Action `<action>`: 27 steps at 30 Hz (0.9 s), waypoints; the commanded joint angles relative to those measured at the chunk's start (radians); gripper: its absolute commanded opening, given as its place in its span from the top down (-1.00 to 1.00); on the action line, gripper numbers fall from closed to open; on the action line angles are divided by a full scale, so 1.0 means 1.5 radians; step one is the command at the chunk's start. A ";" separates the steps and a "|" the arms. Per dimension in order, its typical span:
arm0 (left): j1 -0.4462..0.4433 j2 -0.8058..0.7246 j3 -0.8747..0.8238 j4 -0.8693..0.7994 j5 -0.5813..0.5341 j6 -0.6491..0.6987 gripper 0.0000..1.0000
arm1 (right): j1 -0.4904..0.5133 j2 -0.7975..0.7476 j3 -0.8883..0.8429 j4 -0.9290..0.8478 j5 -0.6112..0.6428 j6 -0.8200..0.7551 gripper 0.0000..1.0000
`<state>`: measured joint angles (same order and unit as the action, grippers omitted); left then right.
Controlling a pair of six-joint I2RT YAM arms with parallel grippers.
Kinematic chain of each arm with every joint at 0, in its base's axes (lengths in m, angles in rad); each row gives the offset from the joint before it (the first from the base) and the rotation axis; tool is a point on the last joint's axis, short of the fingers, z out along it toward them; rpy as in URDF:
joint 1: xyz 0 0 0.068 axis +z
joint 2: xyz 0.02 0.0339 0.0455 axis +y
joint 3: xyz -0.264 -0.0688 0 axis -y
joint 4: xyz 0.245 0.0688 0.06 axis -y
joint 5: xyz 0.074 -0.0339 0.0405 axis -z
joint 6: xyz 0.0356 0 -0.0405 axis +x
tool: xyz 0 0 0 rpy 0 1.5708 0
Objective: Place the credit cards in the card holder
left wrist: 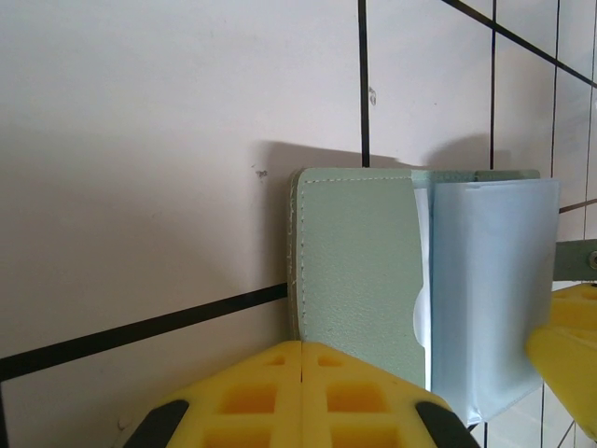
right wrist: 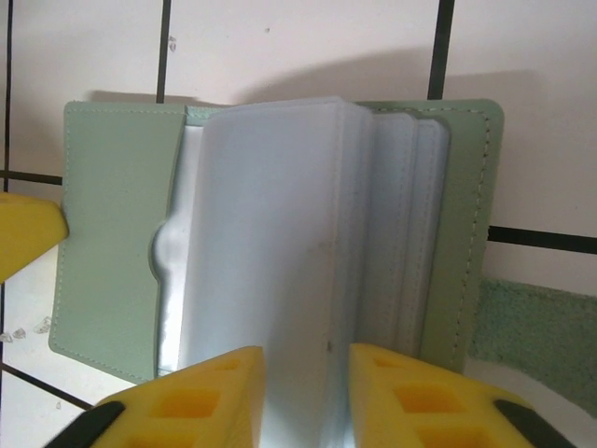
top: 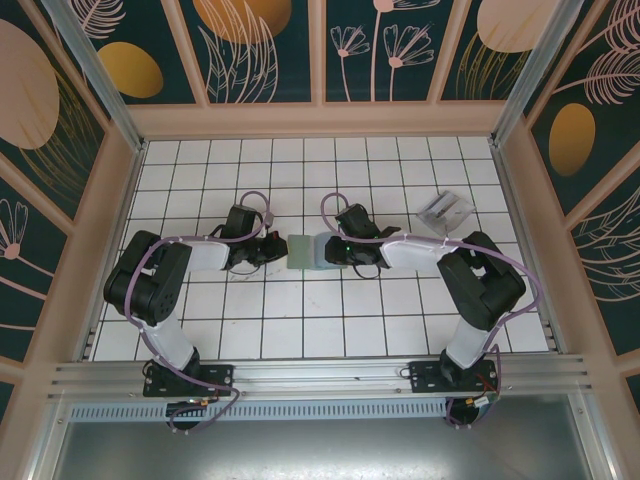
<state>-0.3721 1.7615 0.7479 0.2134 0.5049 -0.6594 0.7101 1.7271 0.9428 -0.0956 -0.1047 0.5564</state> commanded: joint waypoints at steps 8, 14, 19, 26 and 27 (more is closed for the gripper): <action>0.003 0.005 0.000 0.001 0.014 0.001 0.93 | 0.008 -0.001 0.039 -0.059 0.056 -0.018 0.37; 0.003 0.007 0.000 0.001 0.013 0.000 0.93 | 0.007 -0.019 0.041 -0.070 0.060 -0.024 0.31; 0.003 0.007 -0.001 0.001 0.015 0.000 0.93 | 0.008 -0.012 0.040 -0.065 0.049 -0.024 0.45; 0.002 0.008 0.003 -0.003 0.014 0.002 0.93 | 0.008 0.012 0.035 -0.049 0.042 -0.016 0.42; 0.003 0.010 0.003 -0.004 0.015 0.004 0.93 | 0.008 0.016 0.034 -0.049 0.041 -0.016 0.42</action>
<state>-0.3721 1.7626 0.7479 0.2131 0.5156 -0.6590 0.7147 1.7287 0.9794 -0.1722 -0.0456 0.5304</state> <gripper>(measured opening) 0.066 0.288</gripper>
